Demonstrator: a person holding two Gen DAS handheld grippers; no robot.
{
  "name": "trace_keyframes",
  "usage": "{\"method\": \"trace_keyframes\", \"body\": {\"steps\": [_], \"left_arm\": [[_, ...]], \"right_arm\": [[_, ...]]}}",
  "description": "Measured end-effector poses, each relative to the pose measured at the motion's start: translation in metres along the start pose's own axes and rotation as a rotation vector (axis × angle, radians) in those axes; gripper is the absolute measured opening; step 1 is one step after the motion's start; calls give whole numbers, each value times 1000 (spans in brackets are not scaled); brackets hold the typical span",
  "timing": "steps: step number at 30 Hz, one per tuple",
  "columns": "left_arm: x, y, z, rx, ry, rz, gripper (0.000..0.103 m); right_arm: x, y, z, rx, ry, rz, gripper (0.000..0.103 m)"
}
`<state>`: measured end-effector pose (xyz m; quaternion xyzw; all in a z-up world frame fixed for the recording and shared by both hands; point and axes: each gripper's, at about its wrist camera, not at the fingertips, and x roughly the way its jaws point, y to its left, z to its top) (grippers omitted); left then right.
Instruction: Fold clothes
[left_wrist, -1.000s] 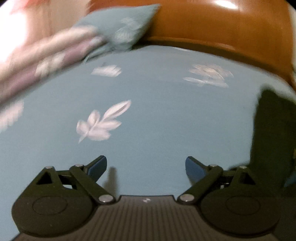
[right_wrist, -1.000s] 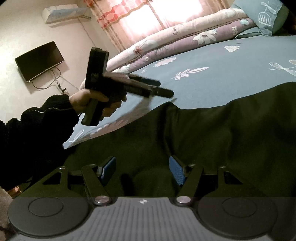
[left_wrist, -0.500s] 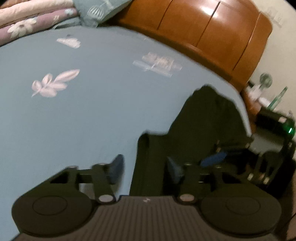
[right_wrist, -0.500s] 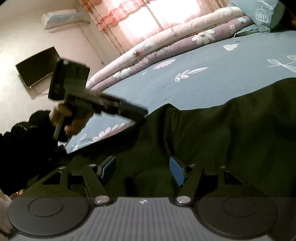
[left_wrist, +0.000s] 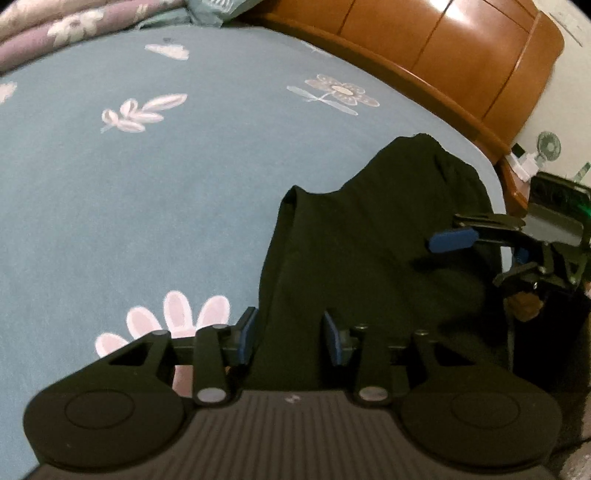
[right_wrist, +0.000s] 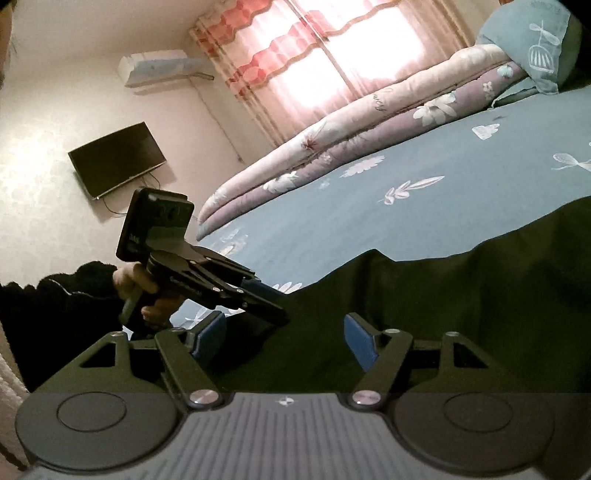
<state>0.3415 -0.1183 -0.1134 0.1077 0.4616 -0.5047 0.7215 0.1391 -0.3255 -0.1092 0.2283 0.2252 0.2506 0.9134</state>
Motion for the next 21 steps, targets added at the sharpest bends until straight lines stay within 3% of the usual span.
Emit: {"method": "trace_keyframes", "body": {"steps": [10, 21], "left_arm": [[-20, -3, -8, -24, -70, 29, 29], [-9, -1, -13, -31, -10, 72, 24]], "right_arm": [[5, -7, -1, 6, 9, -7, 75], [14, -10, 2, 4, 25, -19, 76]]}}
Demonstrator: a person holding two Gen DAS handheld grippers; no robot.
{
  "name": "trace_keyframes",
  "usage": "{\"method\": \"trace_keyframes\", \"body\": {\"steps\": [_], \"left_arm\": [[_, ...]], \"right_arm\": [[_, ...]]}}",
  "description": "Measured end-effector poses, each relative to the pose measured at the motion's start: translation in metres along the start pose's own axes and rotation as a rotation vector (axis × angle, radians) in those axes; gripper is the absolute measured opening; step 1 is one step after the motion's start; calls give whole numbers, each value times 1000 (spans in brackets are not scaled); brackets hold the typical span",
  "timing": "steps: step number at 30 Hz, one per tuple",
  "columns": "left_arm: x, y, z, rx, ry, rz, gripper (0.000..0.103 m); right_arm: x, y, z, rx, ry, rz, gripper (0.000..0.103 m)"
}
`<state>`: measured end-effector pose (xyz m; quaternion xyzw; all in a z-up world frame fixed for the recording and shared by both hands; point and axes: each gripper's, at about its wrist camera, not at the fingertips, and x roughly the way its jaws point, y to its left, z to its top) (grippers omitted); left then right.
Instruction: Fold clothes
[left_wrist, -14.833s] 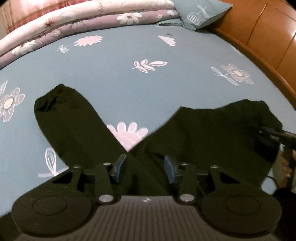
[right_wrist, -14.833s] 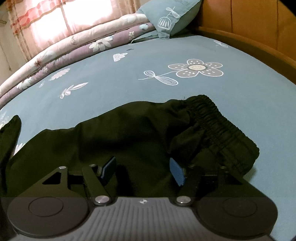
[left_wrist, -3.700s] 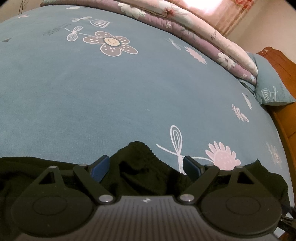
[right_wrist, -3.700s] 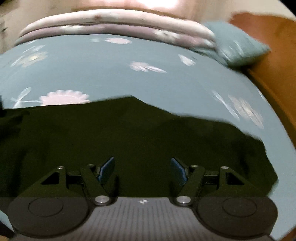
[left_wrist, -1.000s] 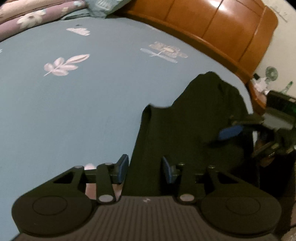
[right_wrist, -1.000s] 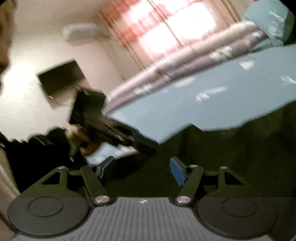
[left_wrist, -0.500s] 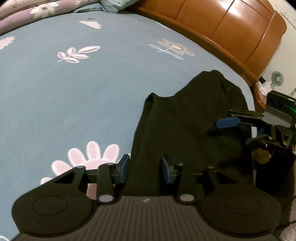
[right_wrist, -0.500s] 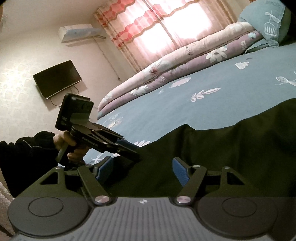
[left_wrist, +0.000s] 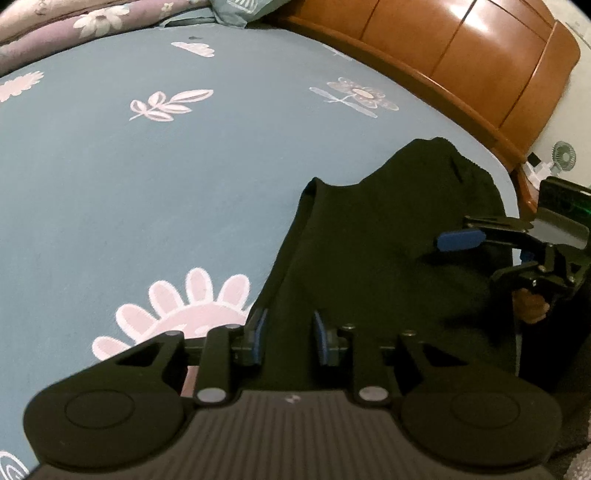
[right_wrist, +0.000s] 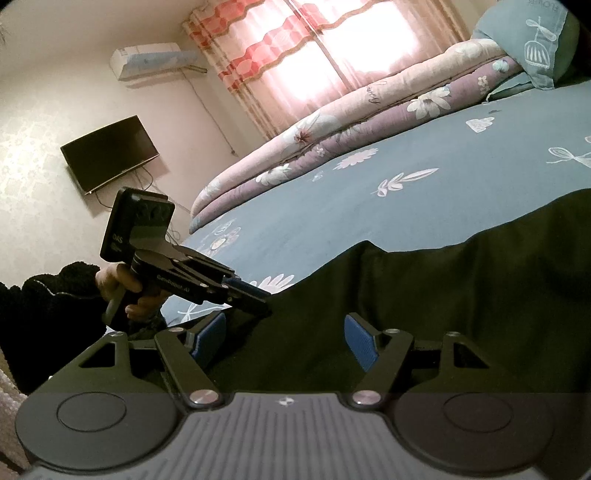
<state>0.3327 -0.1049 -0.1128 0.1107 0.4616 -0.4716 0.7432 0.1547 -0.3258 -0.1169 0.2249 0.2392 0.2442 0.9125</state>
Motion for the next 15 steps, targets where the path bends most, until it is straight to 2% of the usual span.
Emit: {"method": "trace_keyframes", "body": {"steps": [2, 3, 4, 5, 11, 15], "left_arm": [[1, -1, -1, 1, 4, 9, 23], [0, -1, -1, -2, 1, 20, 18], [0, -2, -1, -2, -1, 42, 5], [1, -2, -1, -5, -4, 63, 2], [-3, -13, -4, -14, -15, 148, 0], [-3, -9, -3, -48, -35, 179, 0]], "right_arm": [[0, -1, 0, 0, 1, -1, 76], [0, -1, 1, 1, 1, -3, 76], [0, -1, 1, 2, 2, -5, 76], [-1, -1, 0, 2, 3, -6, 76], [-3, -3, 1, 13, -5, -6, 76], [-3, -2, 1, 9, 0, -7, 76]]}}
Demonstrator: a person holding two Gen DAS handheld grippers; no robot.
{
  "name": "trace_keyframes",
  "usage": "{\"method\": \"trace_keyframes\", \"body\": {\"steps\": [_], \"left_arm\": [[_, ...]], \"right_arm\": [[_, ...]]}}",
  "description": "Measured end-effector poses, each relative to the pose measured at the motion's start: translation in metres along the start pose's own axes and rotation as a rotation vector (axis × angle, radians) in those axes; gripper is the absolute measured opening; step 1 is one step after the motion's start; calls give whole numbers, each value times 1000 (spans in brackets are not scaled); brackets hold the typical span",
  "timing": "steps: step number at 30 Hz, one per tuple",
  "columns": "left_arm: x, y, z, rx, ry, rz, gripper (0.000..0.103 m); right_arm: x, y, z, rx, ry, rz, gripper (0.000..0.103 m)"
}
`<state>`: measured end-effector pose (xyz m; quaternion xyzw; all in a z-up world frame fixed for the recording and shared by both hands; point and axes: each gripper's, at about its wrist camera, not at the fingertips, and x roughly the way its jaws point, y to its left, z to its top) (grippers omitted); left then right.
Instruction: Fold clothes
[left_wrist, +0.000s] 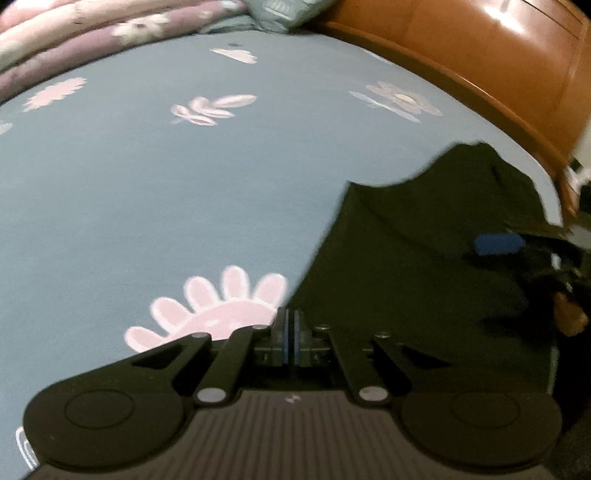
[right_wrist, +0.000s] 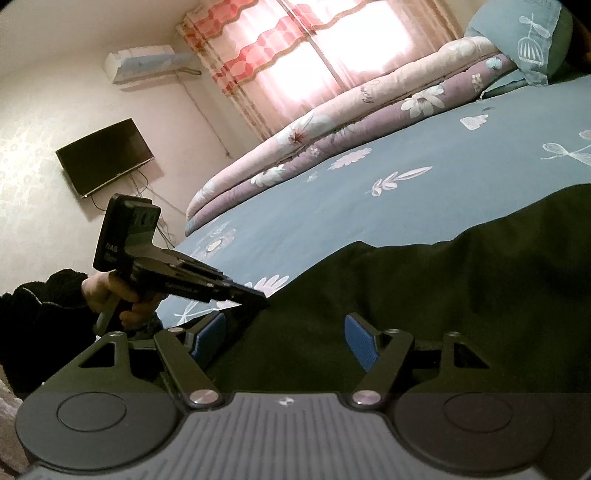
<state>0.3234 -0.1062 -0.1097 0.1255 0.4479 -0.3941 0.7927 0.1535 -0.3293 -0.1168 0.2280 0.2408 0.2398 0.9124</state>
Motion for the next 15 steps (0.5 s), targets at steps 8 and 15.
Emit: {"method": "trace_keyframes", "body": {"steps": [8, 15], "left_arm": [[-17, -6, 5, -63, -68, 34, 1], [13, -59, 16, 28, -92, -233, 6]], "right_arm": [[-10, 1, 0, 10, -37, 19, 76], [-18, -1, 1, 27, -61, 15, 77]]}}
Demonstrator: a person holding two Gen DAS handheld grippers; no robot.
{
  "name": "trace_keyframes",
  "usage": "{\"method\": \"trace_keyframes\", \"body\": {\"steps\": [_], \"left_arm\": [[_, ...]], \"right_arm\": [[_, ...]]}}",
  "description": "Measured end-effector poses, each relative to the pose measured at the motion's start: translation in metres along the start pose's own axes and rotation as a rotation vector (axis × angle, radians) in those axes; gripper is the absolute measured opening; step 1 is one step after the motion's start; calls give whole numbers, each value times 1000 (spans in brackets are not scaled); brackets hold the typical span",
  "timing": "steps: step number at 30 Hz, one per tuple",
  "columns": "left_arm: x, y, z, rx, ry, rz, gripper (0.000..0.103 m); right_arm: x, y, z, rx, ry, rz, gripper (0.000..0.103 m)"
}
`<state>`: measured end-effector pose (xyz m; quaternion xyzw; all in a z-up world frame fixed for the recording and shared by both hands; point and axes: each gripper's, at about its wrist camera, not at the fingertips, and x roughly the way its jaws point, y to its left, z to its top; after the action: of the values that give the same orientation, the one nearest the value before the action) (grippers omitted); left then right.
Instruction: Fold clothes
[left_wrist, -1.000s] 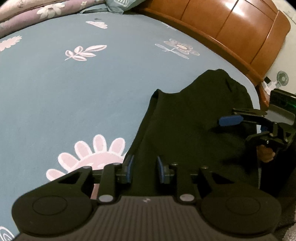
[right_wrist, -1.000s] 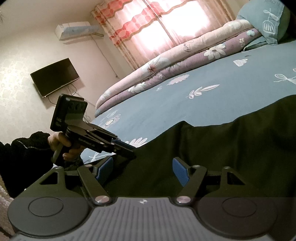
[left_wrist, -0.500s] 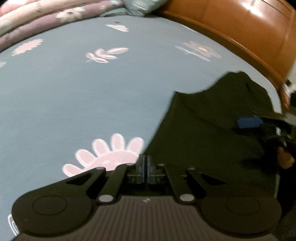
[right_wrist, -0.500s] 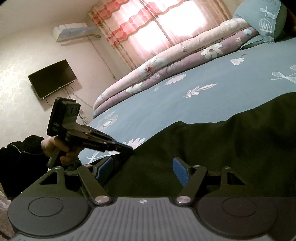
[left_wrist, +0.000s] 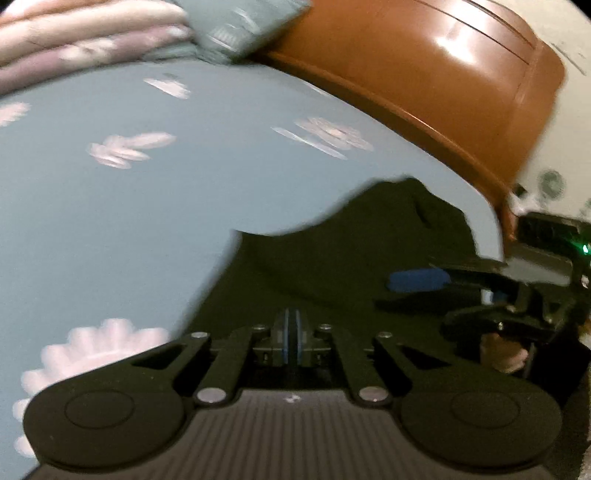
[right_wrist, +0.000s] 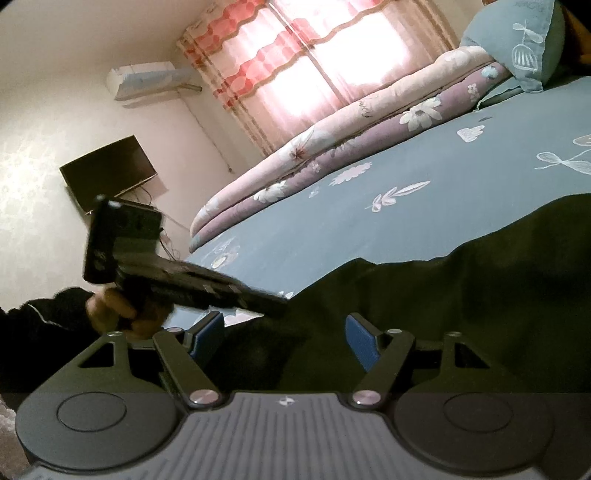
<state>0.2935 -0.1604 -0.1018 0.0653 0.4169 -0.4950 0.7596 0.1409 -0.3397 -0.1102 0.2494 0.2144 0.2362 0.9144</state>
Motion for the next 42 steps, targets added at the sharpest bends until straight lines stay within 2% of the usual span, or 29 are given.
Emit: {"method": "trace_keyframes", "body": {"steps": [2, 4, 7, 10, 13, 14, 17, 18, 21, 22, 24, 27, 30, 33, 37, 42], "left_arm": [[16, 5, 3, -12, -1, 15, 6], [25, 17, 5, 5, -6, 140, 4], [19, 41, 7, -74, -12, 135, 3], [6, 37, 11, -40, -32, 202, 3], [-3, 24, 17, -16, -66, 191, 5], [-2, 17, 19, 4, -73, 179, 10], [17, 3, 24, 67, -52, 147, 14], [25, 4, 24, 67, -38, 161, 14], [43, 17, 24, 9, -7, 238, 14], [40, 22, 26, -35, -15, 241, 16], [26, 23, 29, -92, -33, 268, 13], [4, 7, 28, -90, -28, 279, 15], [-9, -19, 19, -38, 31, 310, 27], [-18, -49, 4, 15, 72, 321, 29], [-24, -92, -23, 84, 88, 307, 32], [-23, -129, -53, 114, 132, 297, 37]], "right_arm": [[-3, -1, 1, 6, -11, 3, 77], [-5, -2, 2, 12, -20, -1, 77], [-7, -3, 3, 21, -27, 5, 79], [-7, -3, 3, 22, -32, 11, 81], [-8, -2, 3, 19, -34, 7, 81], [-8, -2, 3, 21, -36, 6, 81], [-6, -4, 3, 28, -34, -6, 81], [-6, -4, 3, 30, -32, -16, 81], [-5, -7, 4, 42, -29, -44, 81], [-6, -8, 4, 49, -31, -63, 81], [-7, -12, 5, 74, -39, -101, 81], [-12, -19, 7, 132, -55, -155, 81], [-17, -22, 6, 176, -33, -236, 81], [-22, -15, 5, 160, 4, -317, 81], [-32, 3, 5, 109, 38, -408, 81], [-42, 15, -1, 82, 72, -462, 84]]}}
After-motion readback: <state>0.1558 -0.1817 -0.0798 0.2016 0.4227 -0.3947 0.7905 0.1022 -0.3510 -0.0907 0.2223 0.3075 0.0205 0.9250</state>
